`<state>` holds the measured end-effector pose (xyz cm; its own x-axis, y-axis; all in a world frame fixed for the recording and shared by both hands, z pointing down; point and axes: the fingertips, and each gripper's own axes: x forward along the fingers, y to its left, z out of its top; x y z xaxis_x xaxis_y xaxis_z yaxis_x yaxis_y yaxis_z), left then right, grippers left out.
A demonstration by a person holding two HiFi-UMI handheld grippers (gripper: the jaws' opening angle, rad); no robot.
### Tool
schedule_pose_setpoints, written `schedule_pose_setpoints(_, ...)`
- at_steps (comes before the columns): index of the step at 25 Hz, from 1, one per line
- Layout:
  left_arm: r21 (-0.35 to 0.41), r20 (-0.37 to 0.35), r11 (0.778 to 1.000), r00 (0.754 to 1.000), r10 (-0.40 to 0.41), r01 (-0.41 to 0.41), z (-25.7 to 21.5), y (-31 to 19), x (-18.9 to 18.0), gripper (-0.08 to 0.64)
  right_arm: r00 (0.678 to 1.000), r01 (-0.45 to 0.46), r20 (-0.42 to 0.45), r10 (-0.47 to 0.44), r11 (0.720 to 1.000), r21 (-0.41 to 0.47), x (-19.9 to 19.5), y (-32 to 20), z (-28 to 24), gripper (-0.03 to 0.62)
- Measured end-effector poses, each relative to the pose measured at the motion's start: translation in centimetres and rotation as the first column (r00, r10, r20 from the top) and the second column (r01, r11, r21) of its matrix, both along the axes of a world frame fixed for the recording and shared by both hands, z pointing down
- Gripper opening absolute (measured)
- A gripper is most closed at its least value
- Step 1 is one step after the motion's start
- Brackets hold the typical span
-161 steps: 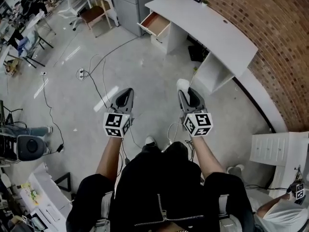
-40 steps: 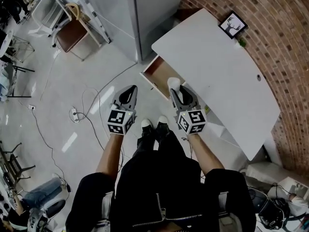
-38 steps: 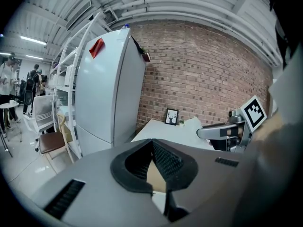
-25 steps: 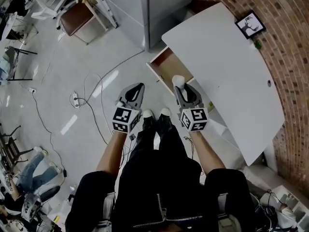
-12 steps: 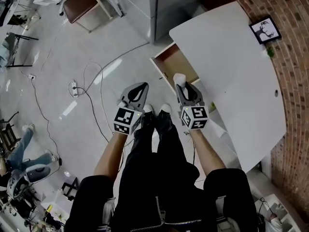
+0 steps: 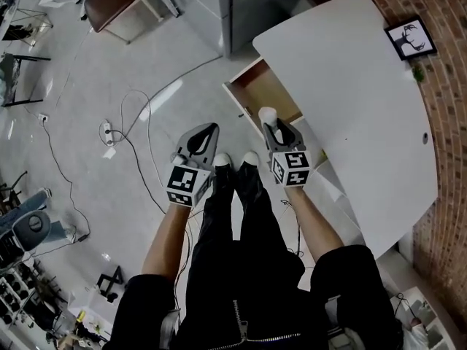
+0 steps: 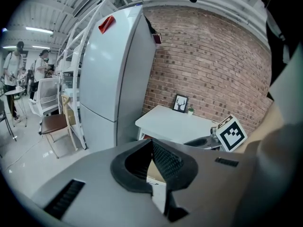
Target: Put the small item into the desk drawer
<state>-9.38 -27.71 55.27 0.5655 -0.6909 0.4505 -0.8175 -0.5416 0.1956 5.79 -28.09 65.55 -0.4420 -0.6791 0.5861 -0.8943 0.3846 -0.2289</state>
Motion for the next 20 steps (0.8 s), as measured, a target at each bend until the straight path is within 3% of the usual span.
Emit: schedule_pose_setpoints(20, -0.059, -0.009, 0.998, 1.0, 0.011, -0.012, 5.9, -1.0, 1.2, 0.02, 0.995, 0.009, -0.1, -0.025, 0.987, -0.163, 0.7, -2.4, 11.1, 0.153)
